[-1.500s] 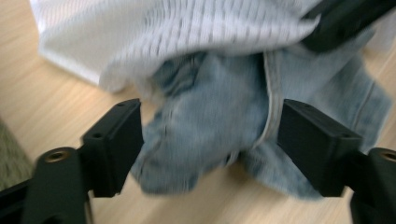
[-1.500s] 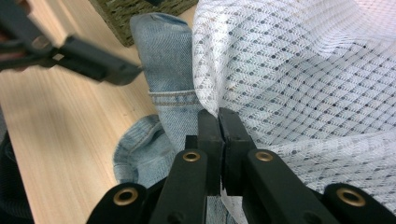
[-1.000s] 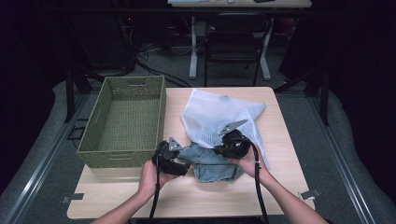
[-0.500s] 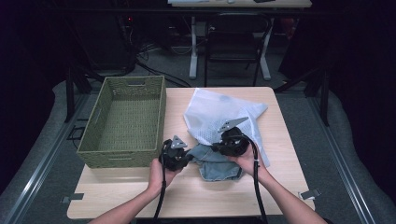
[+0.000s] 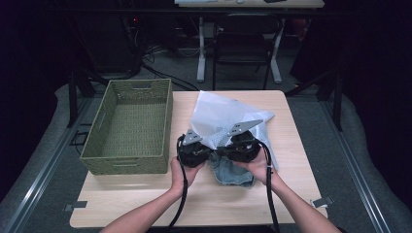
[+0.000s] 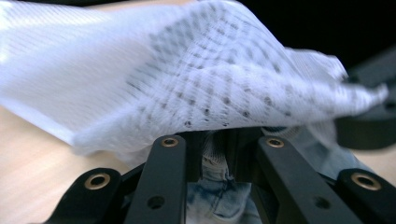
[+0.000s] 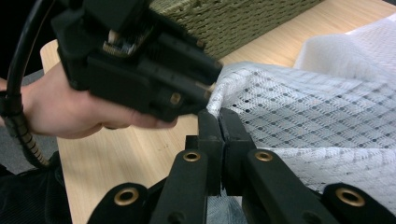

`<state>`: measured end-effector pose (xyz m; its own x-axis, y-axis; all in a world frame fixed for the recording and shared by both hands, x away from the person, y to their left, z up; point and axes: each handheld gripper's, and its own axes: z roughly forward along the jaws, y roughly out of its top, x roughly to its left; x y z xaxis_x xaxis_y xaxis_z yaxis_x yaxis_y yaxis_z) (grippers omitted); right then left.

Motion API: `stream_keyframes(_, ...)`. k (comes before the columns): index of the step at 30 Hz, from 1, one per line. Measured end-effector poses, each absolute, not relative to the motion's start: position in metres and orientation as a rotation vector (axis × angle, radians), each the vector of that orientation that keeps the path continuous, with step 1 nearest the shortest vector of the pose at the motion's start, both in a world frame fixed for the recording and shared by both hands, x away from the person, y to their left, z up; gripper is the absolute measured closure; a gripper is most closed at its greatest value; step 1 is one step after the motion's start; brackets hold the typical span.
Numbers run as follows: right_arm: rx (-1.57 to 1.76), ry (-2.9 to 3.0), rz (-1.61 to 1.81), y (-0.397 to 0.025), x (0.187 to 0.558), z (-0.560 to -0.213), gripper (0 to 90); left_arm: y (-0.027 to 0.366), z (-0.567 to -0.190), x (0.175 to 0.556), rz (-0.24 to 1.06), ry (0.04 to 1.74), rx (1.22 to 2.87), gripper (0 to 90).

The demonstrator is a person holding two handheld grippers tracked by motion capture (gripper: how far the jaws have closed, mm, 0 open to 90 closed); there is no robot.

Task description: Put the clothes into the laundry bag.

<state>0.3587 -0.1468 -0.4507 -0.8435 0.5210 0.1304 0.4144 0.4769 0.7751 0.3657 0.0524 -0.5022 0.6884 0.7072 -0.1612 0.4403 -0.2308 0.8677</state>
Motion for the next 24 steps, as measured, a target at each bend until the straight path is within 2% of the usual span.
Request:
stream_keyframes(8,0.728,2.581,1.399,-0.136,0.355,-0.437,89.4,0.075,-0.459,0.355,0.487,0.882,1.883,79.4)
stream_keyframes(12,0.723,2.597,1.402,-0.133,0.355,-0.438,89.4,0.081,-0.456,0.348,0.535,0.864,1.92,79.3)
stream_keyframes(17,0.802,2.657,1.281,-0.133,0.363,-0.463,89.3,0.068,-0.49,0.366,0.435,0.88,2.011,78.7)
stream_keyframes(21,0.823,2.677,1.234,-0.133,0.364,-0.469,89.2,0.061,-0.5,0.373,0.431,0.882,2.014,77.8)
stream_keyframes(24,0.86,2.683,1.193,-0.136,0.367,-0.475,89.2,0.056,-0.507,0.382,0.397,0.887,2.036,72.1)
